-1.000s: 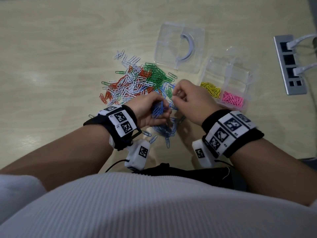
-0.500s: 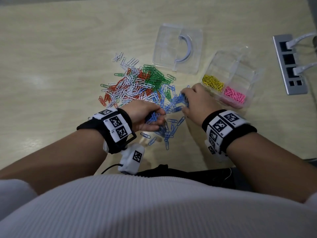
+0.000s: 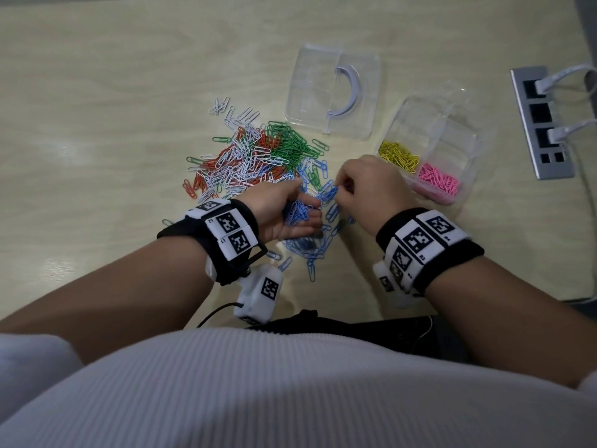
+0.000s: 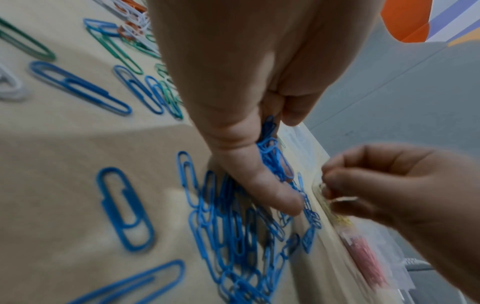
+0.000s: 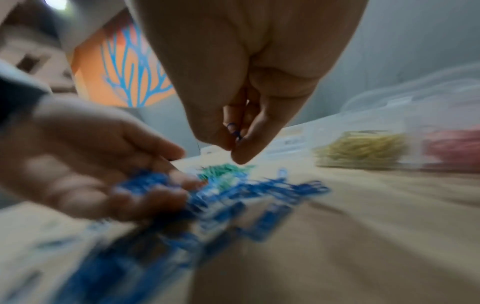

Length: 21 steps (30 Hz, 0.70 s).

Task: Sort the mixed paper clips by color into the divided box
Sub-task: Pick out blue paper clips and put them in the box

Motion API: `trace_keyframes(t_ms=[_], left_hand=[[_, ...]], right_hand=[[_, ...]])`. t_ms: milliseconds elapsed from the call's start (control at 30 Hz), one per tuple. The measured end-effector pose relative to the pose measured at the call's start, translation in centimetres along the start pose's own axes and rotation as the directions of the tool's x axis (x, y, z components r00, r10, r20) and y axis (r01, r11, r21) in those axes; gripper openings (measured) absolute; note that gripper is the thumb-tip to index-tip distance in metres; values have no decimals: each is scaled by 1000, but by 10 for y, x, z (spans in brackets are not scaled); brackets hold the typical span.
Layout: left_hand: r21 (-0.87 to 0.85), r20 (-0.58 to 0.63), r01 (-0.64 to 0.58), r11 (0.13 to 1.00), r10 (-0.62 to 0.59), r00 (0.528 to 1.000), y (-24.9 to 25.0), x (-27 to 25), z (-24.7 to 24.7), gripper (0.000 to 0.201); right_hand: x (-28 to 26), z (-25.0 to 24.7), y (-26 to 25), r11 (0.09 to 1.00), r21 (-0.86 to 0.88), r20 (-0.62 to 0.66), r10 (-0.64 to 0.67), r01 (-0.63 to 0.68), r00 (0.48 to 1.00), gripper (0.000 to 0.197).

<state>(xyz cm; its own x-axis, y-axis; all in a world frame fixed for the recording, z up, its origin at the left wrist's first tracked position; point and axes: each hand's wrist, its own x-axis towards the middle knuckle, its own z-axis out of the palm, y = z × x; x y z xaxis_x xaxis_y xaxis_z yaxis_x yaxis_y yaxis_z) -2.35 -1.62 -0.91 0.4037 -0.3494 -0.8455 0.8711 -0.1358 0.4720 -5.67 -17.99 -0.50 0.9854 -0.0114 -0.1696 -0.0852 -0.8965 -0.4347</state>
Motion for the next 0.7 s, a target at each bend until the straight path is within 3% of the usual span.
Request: trace_keyframes(t_ms=[100,200,267,333,533,700], left_hand=[[9,3,-22,1000,22,1000,-1,1,6,29],[36,-1,-1,999,1,1000,-1,1,6,24],[72,-9,29,997,-29,1000,-1,0,2,30],[85,-17,41,995,-40,999,-1,-2,-3,32],[103,-36,51,993,-47,998,-3,-4,-15,31],[107,-38,60,992,-56,998,-1,-4,-9,33]], right_hand=[[-6,-4,-22,984,141,105,-127,111,986,10],[-3,-4,-19,982,162,38,-100,93,994,16],[1,-1,-4,999,48,55,-6,3,998,24],[0,6,10,988,-152,164,38,-13,986,35],[-1,19,20,978,-205,193,2,38,981,19],[0,11,22,990,-137,164,3,20,986,16]])
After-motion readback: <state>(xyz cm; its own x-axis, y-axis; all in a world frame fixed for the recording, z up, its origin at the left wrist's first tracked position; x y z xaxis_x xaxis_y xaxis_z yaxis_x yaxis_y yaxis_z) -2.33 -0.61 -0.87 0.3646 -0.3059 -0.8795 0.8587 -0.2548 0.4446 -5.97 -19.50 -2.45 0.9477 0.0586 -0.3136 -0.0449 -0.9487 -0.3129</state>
